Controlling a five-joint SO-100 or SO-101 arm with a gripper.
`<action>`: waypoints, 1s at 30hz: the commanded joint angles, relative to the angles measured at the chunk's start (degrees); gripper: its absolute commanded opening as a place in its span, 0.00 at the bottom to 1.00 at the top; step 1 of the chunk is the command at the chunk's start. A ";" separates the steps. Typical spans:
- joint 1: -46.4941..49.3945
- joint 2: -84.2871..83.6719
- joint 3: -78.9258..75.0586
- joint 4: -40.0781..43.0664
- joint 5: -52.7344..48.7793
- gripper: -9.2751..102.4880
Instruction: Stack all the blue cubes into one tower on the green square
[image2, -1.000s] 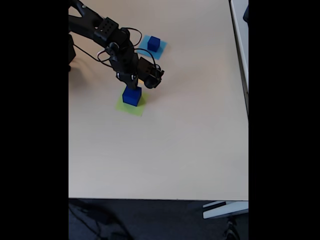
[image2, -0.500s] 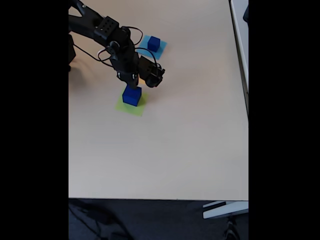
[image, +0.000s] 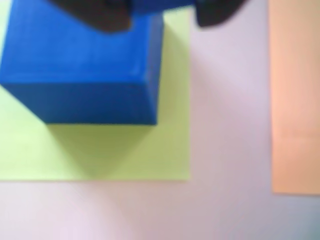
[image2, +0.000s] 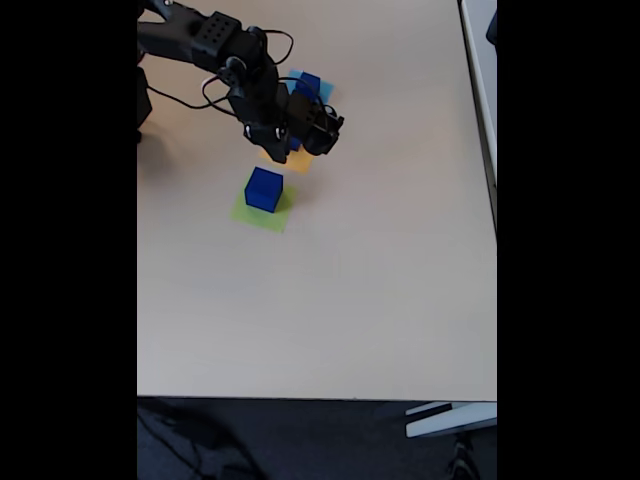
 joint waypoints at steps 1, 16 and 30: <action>-2.46 -0.62 -5.89 0.79 2.55 0.09; -10.90 -8.35 -11.07 3.60 11.60 0.10; -13.89 -14.77 -13.62 2.90 12.13 0.09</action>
